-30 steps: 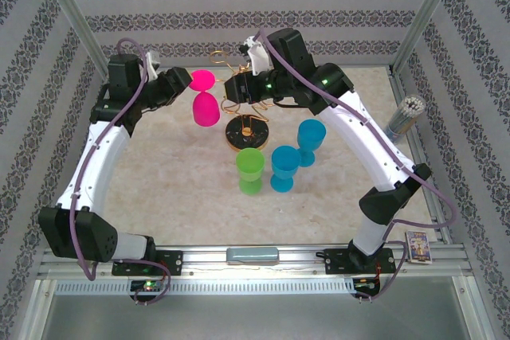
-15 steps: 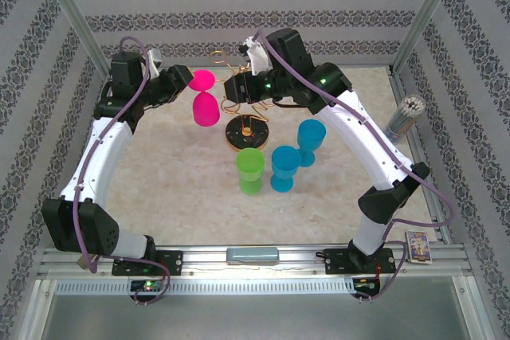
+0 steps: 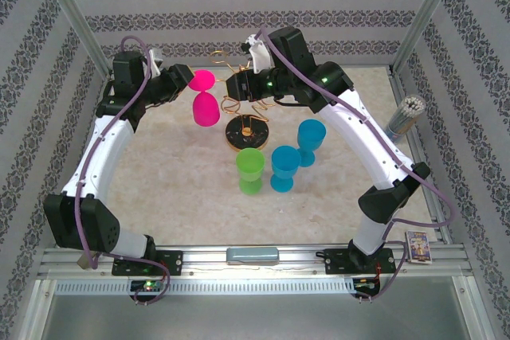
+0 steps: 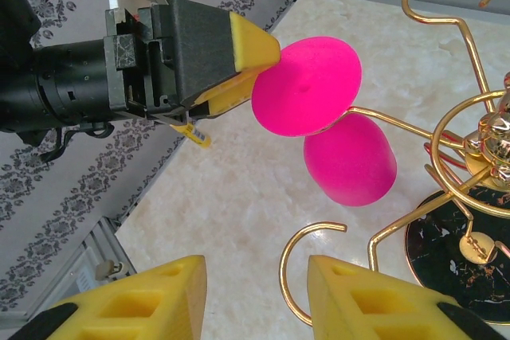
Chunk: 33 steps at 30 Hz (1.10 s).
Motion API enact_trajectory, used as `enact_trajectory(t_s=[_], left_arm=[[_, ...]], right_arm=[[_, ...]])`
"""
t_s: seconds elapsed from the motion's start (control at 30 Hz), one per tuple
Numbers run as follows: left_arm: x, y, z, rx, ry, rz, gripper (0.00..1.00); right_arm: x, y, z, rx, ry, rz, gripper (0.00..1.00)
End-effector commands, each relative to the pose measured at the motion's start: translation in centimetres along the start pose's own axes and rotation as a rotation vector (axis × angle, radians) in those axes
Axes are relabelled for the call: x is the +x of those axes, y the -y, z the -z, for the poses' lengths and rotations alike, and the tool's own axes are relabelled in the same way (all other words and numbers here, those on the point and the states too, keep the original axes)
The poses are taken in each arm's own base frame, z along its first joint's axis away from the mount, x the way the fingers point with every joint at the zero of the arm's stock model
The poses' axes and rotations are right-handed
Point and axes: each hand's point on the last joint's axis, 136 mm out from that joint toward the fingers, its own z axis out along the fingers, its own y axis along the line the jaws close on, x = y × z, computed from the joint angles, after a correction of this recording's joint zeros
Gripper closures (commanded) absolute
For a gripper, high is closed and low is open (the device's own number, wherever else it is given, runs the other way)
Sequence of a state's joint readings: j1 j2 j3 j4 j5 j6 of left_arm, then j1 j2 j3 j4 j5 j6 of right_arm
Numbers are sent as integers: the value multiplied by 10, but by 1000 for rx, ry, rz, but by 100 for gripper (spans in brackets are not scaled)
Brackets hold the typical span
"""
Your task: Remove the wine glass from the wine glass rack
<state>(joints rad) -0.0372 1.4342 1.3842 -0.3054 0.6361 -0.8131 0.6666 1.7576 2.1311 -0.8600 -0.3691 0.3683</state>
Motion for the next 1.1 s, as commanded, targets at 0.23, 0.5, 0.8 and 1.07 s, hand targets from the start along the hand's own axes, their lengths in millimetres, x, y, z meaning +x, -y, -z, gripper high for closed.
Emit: enact_trajectory(t_s=[0.23, 0.5, 0.8, 1.07], left_arm=[[-8, -3, -5, 23, 20, 4, 63], [-8, -3, -6, 26, 20, 4, 74], [-9, -2, -6, 33, 18, 8, 89], [-9, 0, -6, 42, 17, 9, 100]], right_arm=[[-7, 0, 11, -12, 33, -11, 63], [-6, 1, 11, -11, 34, -12, 63], [-6, 2, 12, -10, 32, -17, 63], [-6, 3, 11, -11, 30, -19, 63]])
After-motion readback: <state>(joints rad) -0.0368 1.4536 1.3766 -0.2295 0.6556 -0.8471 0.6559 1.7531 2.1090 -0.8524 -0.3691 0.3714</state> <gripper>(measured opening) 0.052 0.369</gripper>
